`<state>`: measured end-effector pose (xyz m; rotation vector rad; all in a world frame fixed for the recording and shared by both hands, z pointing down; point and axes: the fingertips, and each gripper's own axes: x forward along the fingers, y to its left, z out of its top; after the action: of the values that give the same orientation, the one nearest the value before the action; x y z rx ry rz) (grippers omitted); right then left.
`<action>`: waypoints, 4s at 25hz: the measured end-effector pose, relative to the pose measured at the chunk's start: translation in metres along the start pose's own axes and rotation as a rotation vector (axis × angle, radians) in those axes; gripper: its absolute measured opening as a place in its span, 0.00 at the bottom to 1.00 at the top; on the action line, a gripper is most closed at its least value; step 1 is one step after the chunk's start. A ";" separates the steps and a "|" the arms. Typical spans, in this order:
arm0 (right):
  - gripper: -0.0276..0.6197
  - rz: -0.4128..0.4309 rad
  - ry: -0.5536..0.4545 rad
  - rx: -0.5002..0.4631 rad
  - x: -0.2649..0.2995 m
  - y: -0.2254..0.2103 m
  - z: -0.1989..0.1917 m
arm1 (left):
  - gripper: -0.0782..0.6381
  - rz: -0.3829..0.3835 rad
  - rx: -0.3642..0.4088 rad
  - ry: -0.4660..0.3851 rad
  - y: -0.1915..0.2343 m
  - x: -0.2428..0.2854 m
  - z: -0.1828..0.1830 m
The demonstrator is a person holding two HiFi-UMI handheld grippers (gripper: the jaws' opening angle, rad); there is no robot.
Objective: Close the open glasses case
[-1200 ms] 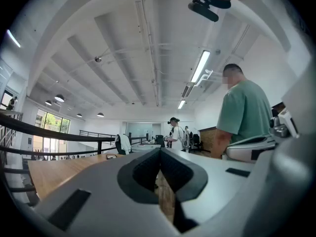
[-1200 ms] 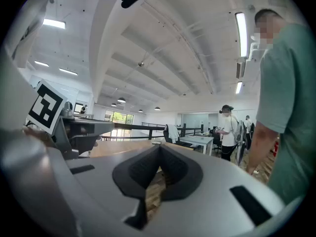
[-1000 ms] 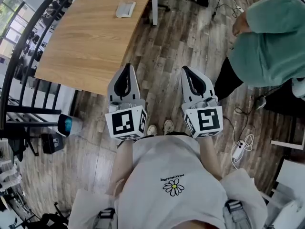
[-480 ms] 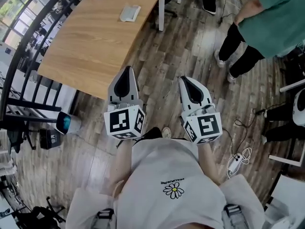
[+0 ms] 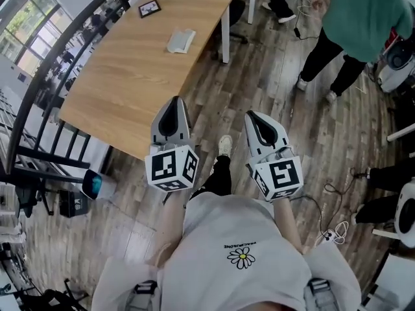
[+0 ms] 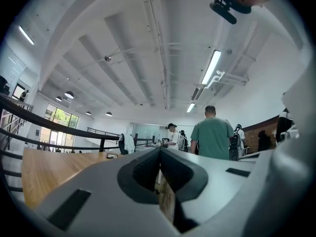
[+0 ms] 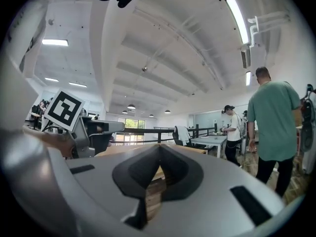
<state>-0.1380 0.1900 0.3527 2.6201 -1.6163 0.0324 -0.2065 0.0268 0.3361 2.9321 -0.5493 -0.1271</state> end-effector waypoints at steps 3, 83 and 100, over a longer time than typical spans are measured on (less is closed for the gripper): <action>0.06 -0.003 -0.029 -0.033 0.024 -0.020 0.006 | 0.13 -0.007 -0.004 -0.022 0.005 0.036 -0.002; 0.36 1.057 0.134 -0.020 0.525 -0.066 -0.039 | 0.13 0.763 0.053 -0.072 0.161 0.319 -0.026; 0.40 1.117 0.494 0.094 0.564 -0.013 -0.166 | 0.13 0.831 0.004 -0.031 0.169 0.291 -0.046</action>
<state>0.1294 -0.2963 0.5469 1.2377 -2.5579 0.7241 0.0095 -0.2286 0.3933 2.4506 -1.6845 -0.0643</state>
